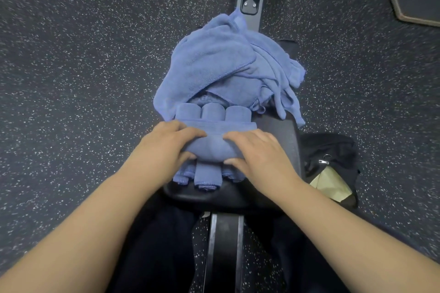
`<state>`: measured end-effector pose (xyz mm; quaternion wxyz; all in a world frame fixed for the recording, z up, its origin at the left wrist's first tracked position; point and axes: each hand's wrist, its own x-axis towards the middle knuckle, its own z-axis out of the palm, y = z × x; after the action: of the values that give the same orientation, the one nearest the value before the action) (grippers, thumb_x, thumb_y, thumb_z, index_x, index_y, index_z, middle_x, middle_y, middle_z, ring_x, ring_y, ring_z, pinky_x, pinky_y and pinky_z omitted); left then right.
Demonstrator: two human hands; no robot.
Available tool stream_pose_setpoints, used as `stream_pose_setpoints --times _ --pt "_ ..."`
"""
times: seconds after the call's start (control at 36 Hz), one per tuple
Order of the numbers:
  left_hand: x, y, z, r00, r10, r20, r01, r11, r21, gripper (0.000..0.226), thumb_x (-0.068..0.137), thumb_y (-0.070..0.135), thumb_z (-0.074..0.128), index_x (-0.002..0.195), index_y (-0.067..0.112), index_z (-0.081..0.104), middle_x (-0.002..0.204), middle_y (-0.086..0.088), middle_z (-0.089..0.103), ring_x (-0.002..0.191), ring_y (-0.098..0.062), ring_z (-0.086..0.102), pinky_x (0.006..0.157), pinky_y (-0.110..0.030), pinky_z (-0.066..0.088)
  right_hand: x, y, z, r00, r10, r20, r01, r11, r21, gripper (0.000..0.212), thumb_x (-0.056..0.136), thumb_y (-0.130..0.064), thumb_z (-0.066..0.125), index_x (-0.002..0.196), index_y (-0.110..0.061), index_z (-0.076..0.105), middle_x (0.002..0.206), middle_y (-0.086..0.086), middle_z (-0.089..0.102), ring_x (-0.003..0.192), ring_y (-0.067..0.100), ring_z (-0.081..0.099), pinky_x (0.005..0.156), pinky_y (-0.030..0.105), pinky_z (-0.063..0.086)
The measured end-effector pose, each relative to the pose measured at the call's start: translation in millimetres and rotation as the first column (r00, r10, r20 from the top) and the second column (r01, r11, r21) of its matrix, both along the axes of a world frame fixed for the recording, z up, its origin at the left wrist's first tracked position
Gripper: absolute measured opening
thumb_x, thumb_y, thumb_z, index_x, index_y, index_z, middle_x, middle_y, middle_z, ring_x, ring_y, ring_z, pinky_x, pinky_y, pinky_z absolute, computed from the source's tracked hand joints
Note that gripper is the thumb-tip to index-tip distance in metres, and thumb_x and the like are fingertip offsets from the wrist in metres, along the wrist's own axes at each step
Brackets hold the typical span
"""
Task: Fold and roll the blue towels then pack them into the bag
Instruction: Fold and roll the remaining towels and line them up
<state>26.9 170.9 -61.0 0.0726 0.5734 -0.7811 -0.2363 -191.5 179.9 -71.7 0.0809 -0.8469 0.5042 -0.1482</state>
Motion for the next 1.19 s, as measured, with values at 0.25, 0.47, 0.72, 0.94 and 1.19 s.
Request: stream_pose_setpoints --times 0.25,0.47,0.72,0.94,1.19 --pt "-19 11 -9 1.000 0.030 0.000 -0.029 0.965 -0.260 0.042 0.083 0.027 0.033 0.123 0.032 0.044 0.124 -0.009 0.056 0.120 -0.030 0.045 0.101 -0.045 0.034 7 -12 -6 0.991 -0.121 -0.059 0.121 0.993 -0.008 0.035 0.080 -0.043 0.042 0.096 -0.021 0.065 0.088 -0.003 0.064 0.078 0.025 0.061 0.067 0.034 0.046" --pt "-31 15 -11 0.997 0.040 0.062 -0.021 0.959 -0.283 0.056 0.065 0.011 0.074 0.113 0.024 0.049 0.125 -0.009 0.054 0.128 -0.035 0.044 0.101 -0.059 0.034 11 -20 -7 0.980 -0.166 -0.108 0.160 0.986 -0.054 0.035 0.087 -0.033 0.038 0.103 -0.018 0.065 0.096 0.000 0.062 0.088 0.026 0.058 0.080 0.033 0.030" --pt "-35 14 -9 0.976 0.108 0.190 -0.056 0.963 -0.263 0.064 0.061 0.016 0.082 0.119 0.021 0.055 0.139 -0.014 0.050 0.134 -0.040 0.040 0.099 -0.069 0.030 21 -18 4 0.994 -0.102 0.042 0.103 0.994 -0.022 0.023 0.082 -0.019 0.046 0.093 -0.010 0.063 0.094 0.006 0.062 0.083 0.029 0.059 0.078 0.037 0.043" --pt "-35 14 1 0.983 0.165 0.083 -0.122 0.918 -0.377 0.040 0.077 0.024 0.049 0.114 0.024 0.065 0.124 -0.015 0.053 0.114 -0.030 0.040 0.088 -0.050 0.043 18 -22 7 0.994 -0.102 -0.048 0.108 0.982 0.155 0.042 0.068 -0.026 0.078 0.102 -0.010 0.060 0.102 0.004 0.065 0.097 0.028 0.061 0.087 0.039 0.044" --pt "-47 15 7 0.964 0.264 -0.037 -0.267 0.946 -0.186 0.033 0.085 0.008 0.059 0.118 0.013 0.059 0.105 -0.016 0.049 0.076 -0.038 0.058 0.066 -0.044 0.049 23 -31 19 0.981 -0.089 -0.171 0.118 0.979 0.166 0.039 0.090 -0.037 0.058 0.119 -0.013 0.049 0.113 0.004 0.062 0.104 0.028 0.056 0.083 0.036 0.038"
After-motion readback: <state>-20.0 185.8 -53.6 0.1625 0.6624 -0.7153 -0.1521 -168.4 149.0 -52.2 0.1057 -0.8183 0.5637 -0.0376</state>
